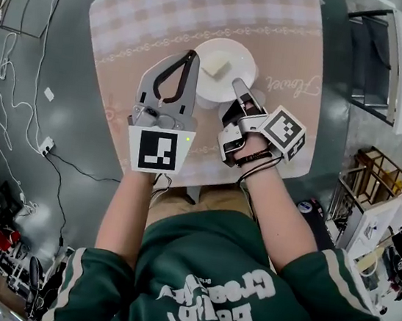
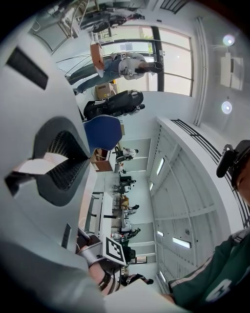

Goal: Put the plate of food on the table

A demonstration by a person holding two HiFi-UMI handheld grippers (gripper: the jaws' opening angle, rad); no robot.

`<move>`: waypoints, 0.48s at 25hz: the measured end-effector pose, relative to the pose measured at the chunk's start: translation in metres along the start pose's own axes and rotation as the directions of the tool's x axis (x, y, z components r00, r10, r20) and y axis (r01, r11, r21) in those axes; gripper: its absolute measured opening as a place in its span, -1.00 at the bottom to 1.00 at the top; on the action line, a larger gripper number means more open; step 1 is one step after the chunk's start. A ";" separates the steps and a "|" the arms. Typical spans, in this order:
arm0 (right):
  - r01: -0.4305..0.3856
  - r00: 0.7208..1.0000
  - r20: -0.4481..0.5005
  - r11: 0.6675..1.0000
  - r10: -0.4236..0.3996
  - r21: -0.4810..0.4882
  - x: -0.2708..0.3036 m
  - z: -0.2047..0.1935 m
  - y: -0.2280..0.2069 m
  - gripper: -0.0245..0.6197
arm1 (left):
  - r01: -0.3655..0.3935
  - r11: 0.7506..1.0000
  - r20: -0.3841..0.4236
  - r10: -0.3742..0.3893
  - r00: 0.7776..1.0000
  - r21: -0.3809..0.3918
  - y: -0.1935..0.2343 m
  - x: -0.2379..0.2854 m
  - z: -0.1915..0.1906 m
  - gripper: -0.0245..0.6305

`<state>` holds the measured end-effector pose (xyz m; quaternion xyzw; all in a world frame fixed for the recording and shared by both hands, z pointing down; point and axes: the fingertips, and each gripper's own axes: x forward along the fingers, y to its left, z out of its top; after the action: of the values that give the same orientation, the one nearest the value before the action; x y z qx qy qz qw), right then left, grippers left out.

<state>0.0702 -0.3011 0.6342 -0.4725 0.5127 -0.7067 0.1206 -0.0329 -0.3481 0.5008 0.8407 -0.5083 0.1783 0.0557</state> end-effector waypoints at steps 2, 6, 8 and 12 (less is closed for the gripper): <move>0.014 1.000 0.003 1.000 -0.014 0.003 0.003 0.001 -0.004 -0.82 | -0.006 1.000 -0.008 0.006 1.000 -0.004 0.002 0.001 -0.004 -0.90; 0.050 0.999 0.005 0.999 -0.050 0.003 0.008 0.001 -0.011 -0.82 | -0.011 1.000 -0.019 0.011 1.000 -0.019 0.003 0.001 -0.006 -0.90; 0.064 0.998 0.005 0.998 -0.064 0.001 0.009 0.001 -0.013 -0.82 | -0.004 1.000 -0.017 0.003 1.000 -0.018 0.002 0.001 -0.005 -0.90; 0.089 0.996 0.010 0.996 -0.089 -0.004 0.009 -0.002 -0.017 -0.82 | -0.013 1.000 -0.030 0.012 0.999 -0.022 0.005 0.001 -0.008 -0.90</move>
<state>0.0687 -0.2986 0.6532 -0.4986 0.4921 -0.7079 0.0906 -0.0389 -0.3485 0.5084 0.8341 -0.5145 0.1855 0.0713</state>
